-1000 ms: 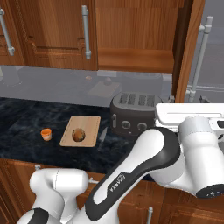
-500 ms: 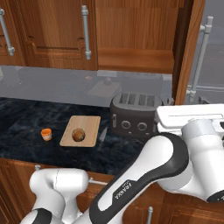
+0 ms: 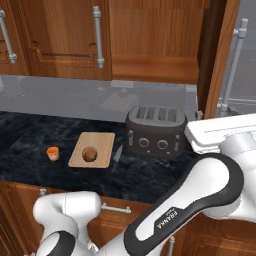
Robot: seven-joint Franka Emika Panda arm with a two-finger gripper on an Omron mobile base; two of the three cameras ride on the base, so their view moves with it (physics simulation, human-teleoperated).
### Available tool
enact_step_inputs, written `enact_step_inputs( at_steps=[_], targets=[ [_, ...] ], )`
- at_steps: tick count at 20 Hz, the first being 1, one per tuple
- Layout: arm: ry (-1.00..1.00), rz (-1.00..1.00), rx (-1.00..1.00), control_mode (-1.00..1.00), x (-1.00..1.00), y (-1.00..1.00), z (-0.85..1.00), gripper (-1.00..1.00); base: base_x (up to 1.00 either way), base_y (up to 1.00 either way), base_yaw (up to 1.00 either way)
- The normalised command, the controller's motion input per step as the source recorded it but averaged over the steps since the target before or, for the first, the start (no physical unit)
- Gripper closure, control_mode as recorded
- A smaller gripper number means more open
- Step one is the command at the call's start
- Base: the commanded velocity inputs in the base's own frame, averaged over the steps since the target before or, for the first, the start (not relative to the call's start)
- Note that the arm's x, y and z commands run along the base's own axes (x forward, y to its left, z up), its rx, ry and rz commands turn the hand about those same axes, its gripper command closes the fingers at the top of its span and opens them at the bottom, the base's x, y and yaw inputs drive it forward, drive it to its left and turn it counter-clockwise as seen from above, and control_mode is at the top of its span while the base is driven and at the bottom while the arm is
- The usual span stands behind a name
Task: Pick the bread, place it on the cutting board, pick the jam, place it on the counter, and close the cabinet.
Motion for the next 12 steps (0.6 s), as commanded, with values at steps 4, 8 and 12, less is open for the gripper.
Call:
enact_step_inputs(
  at_steps=[4, 8, 12],
  targets=[
    [0.0, 0.16, 0.0, -1.0, 0.4, -0.04, 0.0, -1.0, 0.0, 0.0, 0.0],
    [0.0, 0.18, 0.0, -1.0, 0.28, 0.0, -0.02, -1.0, 0.0, 0.0, 0.0],
    [0.0, 0.25, -0.03, -1.0, 0.0, 0.2, -0.03, -1.0, 0.0, 0.0, 0.0]
  ],
)
